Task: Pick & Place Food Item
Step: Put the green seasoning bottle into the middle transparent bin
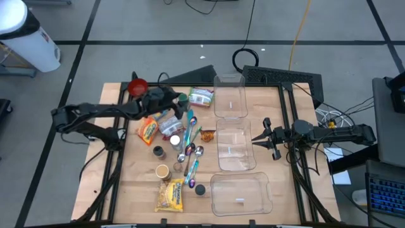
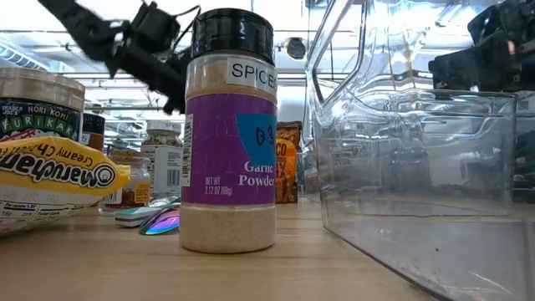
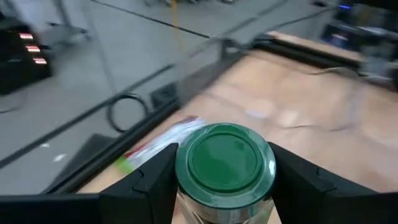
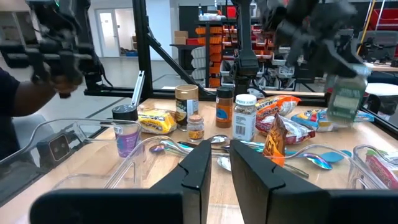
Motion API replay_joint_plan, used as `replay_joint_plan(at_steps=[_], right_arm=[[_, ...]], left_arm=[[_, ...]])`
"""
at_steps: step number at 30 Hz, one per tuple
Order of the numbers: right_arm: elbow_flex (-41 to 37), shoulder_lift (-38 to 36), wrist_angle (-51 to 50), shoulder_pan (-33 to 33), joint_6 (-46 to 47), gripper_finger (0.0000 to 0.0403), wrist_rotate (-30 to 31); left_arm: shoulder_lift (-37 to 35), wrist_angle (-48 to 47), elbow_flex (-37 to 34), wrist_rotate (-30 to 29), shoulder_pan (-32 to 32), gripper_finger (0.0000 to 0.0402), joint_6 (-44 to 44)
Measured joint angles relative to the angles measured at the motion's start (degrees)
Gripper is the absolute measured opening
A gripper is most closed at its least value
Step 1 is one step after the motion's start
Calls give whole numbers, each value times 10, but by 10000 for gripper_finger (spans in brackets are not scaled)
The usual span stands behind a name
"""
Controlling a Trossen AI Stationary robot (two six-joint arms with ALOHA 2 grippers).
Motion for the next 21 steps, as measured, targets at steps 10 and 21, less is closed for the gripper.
replay_joint_plan(at_steps=[10,21], right_arm=[[0,0,0,0,0,50,0],[0,0,107,3,8,50,-2]], left_arm=[[-1,47,40,139,-92,209,113],[-1,79,41,240,-159,209,133]])
